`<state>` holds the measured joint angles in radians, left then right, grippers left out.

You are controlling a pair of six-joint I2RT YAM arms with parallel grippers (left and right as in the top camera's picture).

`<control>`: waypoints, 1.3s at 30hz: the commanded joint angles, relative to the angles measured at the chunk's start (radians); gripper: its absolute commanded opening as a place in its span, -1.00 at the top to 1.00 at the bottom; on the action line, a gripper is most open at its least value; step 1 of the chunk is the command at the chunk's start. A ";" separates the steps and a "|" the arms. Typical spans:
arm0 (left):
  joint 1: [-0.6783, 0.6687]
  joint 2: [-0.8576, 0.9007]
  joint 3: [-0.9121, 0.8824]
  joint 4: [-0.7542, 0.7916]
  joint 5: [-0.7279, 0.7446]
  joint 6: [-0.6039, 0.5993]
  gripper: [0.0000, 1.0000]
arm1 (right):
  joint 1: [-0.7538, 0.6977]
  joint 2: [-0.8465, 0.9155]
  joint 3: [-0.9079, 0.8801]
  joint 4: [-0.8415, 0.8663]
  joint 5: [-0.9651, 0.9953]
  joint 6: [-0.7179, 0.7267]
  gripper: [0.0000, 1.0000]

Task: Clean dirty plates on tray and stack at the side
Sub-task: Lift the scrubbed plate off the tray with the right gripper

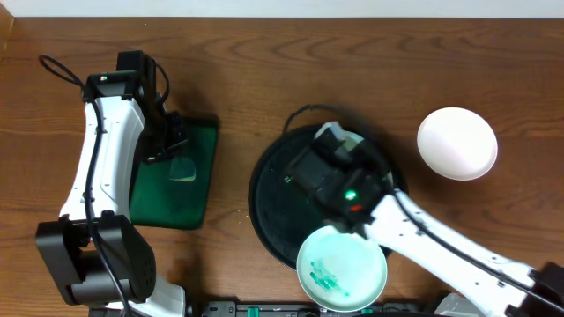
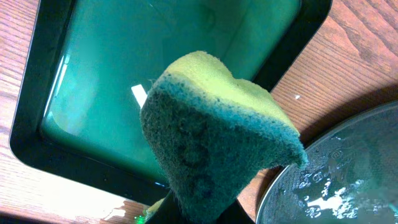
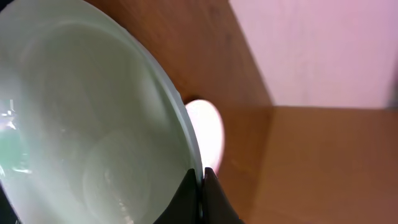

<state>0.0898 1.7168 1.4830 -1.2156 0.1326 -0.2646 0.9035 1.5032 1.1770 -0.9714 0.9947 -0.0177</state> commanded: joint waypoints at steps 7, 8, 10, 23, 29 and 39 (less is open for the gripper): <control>0.002 0.010 -0.008 -0.003 0.007 0.010 0.86 | 0.089 0.079 0.023 -0.001 0.295 -0.081 0.98; 0.002 0.010 -0.007 -0.003 0.007 0.010 0.86 | 0.094 0.079 0.023 0.000 0.296 -0.091 0.98; 0.002 0.010 -0.008 -0.003 0.007 0.010 0.86 | 0.101 0.079 0.023 0.003 0.296 -0.093 0.98; 0.002 0.010 -0.007 -0.003 0.007 0.010 0.86 | 0.077 0.079 0.024 0.010 -0.124 0.097 0.98; 0.002 0.010 -0.008 -0.008 0.007 0.010 0.85 | -0.035 0.077 0.024 0.040 -0.446 0.523 0.98; 0.002 0.010 -0.008 -0.013 0.007 0.010 0.86 | -0.419 -0.020 0.036 0.113 -0.739 0.559 0.98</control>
<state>0.0898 1.7168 1.4830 -1.2240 0.1326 -0.2642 0.5900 1.5410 1.1858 -0.8593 0.3862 0.4892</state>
